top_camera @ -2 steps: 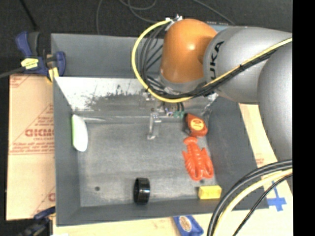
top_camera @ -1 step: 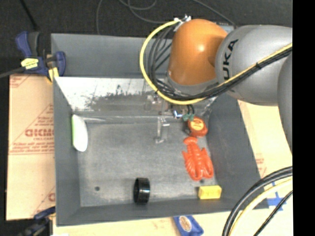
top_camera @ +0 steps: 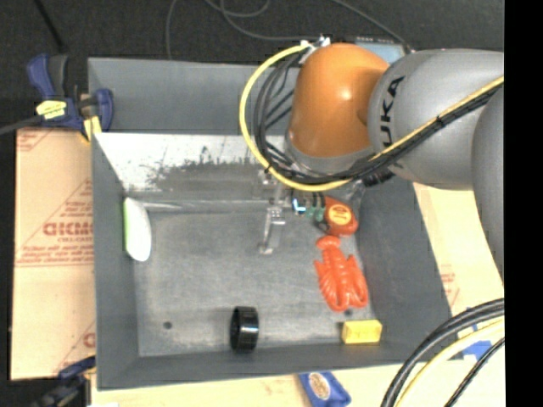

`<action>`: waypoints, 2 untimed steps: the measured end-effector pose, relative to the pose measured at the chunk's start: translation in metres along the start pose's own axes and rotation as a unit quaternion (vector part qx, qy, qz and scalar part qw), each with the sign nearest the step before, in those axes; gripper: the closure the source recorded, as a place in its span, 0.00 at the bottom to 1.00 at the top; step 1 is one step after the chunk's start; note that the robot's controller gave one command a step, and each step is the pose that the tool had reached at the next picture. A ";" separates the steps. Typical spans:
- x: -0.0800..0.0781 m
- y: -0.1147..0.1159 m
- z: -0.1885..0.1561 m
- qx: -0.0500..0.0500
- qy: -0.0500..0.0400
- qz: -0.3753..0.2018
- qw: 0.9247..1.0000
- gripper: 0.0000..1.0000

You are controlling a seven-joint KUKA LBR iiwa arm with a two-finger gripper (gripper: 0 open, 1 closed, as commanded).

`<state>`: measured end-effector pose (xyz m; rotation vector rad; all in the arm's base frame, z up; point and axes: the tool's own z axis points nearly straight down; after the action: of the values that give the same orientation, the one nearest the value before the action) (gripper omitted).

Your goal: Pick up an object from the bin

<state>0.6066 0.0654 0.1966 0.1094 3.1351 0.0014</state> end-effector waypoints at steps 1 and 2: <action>0.034 -0.015 0.022 0.000 0.000 -0.026 1.000 0.00; 0.077 -0.021 0.019 0.000 0.003 -0.014 1.000 0.00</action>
Offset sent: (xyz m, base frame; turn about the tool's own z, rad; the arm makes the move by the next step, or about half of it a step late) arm -0.0891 -0.0146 -0.0132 -0.0186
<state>0.5279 0.0497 0.1776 0.0654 3.1421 0.0005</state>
